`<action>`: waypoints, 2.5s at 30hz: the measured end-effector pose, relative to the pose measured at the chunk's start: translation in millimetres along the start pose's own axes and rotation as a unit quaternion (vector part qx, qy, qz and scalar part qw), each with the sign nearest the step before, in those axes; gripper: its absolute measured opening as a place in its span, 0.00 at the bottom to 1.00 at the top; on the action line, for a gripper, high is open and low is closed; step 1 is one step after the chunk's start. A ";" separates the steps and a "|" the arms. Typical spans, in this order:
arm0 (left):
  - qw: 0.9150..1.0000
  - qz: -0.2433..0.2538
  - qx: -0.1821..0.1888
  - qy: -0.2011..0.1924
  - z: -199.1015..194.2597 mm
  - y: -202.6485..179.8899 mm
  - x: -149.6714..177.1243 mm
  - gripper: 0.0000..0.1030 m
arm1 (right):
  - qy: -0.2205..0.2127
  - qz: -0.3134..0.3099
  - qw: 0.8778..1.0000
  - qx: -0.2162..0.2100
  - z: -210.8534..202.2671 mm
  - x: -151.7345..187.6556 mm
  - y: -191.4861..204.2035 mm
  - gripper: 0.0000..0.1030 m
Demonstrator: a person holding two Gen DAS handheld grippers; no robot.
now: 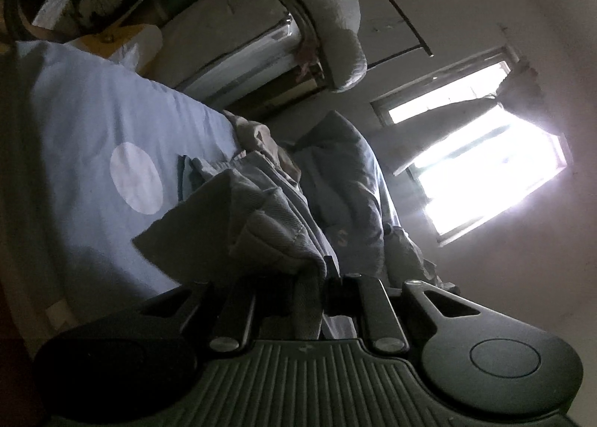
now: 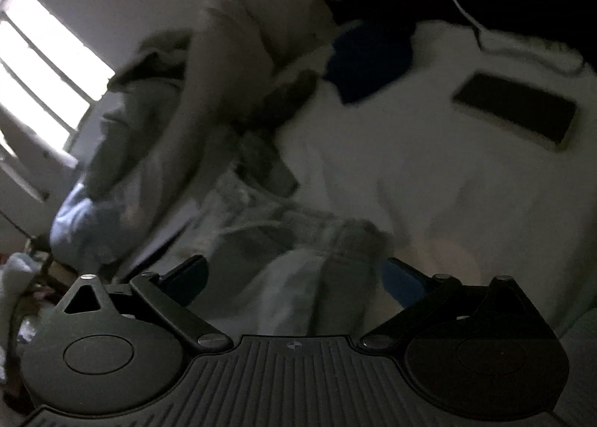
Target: Fold clothes
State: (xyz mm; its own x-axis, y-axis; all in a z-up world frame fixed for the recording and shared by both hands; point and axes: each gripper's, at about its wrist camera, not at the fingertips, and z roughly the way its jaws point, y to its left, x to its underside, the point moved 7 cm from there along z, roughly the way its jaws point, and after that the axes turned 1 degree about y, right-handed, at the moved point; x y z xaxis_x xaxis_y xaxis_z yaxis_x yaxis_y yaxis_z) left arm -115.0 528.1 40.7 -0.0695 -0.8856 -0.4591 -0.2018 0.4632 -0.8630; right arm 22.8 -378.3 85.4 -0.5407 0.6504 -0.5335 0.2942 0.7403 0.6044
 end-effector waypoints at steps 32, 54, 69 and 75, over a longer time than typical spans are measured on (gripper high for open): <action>0.999 0.018 -0.026 -0.030 -21.6 -19.3 -5.9 0.13 | 0.036 -0.021 0.998 -0.053 48.7 11.8 7.8 0.19; 0.978 -0.021 0.126 -0.167 -161.5 -127.7 -63.4 0.13 | 0.062 0.023 0.995 -0.079 -108.5 23.9 0.5 0.19; 0.975 -0.014 0.083 -0.205 -197.5 -122.8 -62.0 0.13 | 0.159 0.034 0.987 -0.011 -76.3 84.9 -21.2 0.21; 0.974 -0.035 0.073 -0.211 -185.3 -127.2 -72.0 0.13 | 0.168 0.030 0.985 -0.035 -86.2 79.7 -8.0 0.21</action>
State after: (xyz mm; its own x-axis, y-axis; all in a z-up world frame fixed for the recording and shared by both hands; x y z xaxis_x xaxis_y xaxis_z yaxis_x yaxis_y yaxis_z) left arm -265.3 526.9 222.6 0.3534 -0.8374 -0.4170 -0.0476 0.4290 -0.9020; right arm -90.6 -346.9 89.1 -0.7569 0.5920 -0.2769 0.2859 0.6810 0.6741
